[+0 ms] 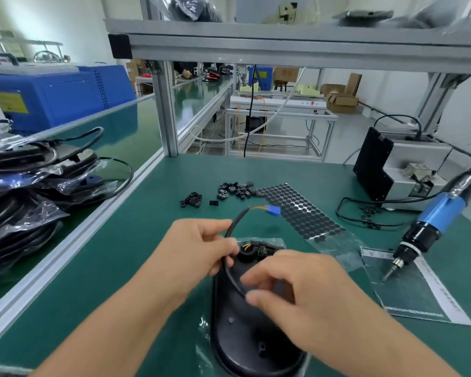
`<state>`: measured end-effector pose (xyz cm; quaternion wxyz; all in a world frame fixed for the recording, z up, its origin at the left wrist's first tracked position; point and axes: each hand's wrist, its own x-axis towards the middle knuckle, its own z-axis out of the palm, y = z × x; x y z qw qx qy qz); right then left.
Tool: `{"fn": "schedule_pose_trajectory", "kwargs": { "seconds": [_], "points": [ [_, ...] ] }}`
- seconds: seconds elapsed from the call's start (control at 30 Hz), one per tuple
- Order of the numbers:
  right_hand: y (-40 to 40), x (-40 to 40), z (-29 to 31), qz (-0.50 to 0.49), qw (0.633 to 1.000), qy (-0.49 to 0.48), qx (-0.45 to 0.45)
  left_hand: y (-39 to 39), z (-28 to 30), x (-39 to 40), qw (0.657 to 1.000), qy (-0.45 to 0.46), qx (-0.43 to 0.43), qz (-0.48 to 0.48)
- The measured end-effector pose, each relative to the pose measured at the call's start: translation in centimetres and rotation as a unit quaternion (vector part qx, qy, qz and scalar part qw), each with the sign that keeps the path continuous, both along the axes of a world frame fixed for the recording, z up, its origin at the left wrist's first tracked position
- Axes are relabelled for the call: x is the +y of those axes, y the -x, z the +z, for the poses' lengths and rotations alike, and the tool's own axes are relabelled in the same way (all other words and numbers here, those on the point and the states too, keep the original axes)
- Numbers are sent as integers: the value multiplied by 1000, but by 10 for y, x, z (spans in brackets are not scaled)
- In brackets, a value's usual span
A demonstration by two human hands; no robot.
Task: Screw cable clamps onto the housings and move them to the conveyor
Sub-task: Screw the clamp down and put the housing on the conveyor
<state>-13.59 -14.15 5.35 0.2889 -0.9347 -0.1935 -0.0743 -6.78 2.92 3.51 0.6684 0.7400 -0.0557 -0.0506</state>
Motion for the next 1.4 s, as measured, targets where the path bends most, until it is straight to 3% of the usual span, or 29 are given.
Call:
{"fn": "schedule_pose_trajectory", "kwargs": {
  "seconds": [0.1,0.2,0.27,0.33,0.43,0.57,0.73,0.83,1.03,1.23,1.33,1.4],
  "points": [
    [-7,-16,-12,-60,994,-85,-18,11,-17,16,998,-69,10,-2],
    [-13,-35,-29,-172,982,-62,-47,18,-28,26,992,-126,14,0],
    [-15,-44,-40,-241,969,-23,45,24,-32,26,989,-147,35,-9],
    [-12,-42,-46,-255,955,-51,139,33,-32,22,987,-149,57,-26],
    [-9,-24,-51,-235,947,-138,168,44,-36,10,985,-160,48,-41],
    [-12,0,-52,-239,950,-157,128,53,-39,6,996,-15,68,49],
    [-33,40,-33,-185,951,-231,93,49,-31,33,990,52,81,100],
    [-50,72,-16,-110,954,-270,71,40,-16,66,983,94,34,153],
    [-80,131,-2,62,887,-448,95,26,35,147,964,63,-101,238],
    [-126,161,-16,40,845,-523,104,-37,84,177,958,16,-72,278],
    [-155,167,-29,9,852,-513,103,-89,98,172,937,11,-49,347],
    [-170,167,-44,-12,867,-485,113,-126,107,177,921,-76,-36,380]
  ]
}}
